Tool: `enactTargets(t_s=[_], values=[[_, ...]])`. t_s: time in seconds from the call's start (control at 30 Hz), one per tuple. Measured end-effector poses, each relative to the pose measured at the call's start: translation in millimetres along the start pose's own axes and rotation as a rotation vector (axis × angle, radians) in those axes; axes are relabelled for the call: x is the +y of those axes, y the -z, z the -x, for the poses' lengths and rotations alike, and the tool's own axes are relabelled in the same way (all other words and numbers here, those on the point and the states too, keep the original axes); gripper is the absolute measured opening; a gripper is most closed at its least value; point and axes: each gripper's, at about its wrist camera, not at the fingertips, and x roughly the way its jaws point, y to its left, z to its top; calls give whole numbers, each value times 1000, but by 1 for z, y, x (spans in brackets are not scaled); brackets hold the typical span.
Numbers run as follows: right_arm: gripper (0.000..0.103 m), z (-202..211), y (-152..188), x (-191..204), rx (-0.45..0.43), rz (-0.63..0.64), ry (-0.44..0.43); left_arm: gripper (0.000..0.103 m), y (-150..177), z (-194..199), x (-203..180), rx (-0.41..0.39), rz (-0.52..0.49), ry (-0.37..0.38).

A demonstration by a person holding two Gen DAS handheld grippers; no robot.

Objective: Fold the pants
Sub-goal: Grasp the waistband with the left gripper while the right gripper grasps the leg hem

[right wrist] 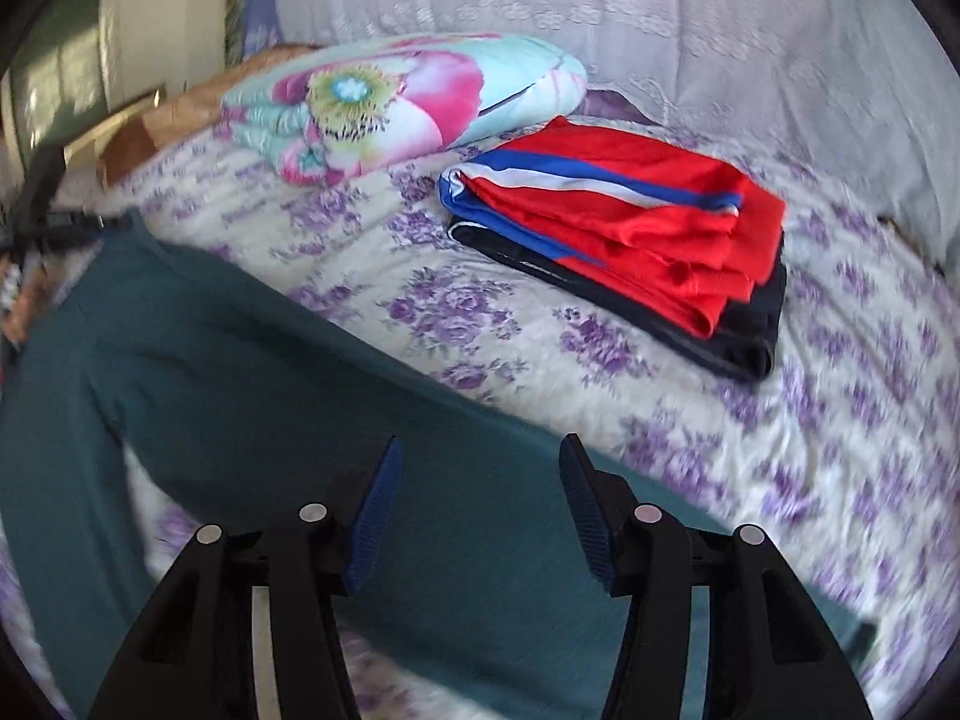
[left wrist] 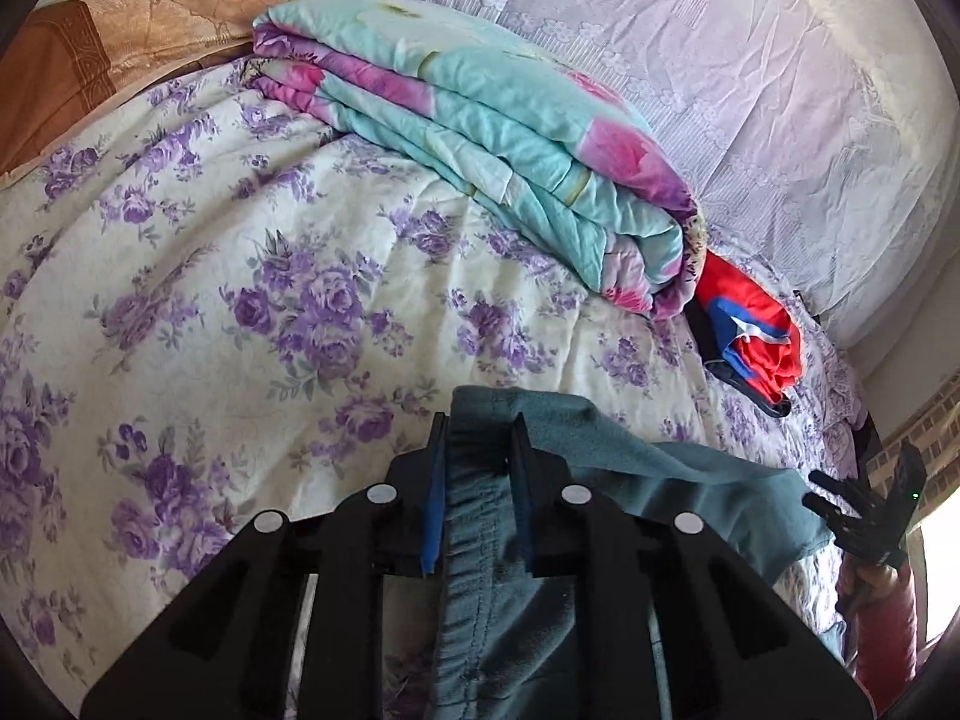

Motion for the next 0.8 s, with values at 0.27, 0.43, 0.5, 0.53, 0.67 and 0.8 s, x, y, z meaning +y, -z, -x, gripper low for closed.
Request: enactTargets(t_s=[0.27,0.43,0.5,0.53,0.67,0.8], values=[[22,-40,-5,-21,63,147,-26,18,2,-10,7,32,30,0],[4,-25,5,-10,28,169,-10,18,2,-7,4,15,20,0],[4,-7,8,-7,-4,140,5,18,3,-2,2,-2,13,2],[4,5,9,-5,-25,127,17,18,3,2,1,-14,13,6],[3,56,18,13,-98,122,41,18,6,29,-2,-81,33,69],[3,116,48,45,-172,142,56,18,21,68,-3,-150,54,140]])
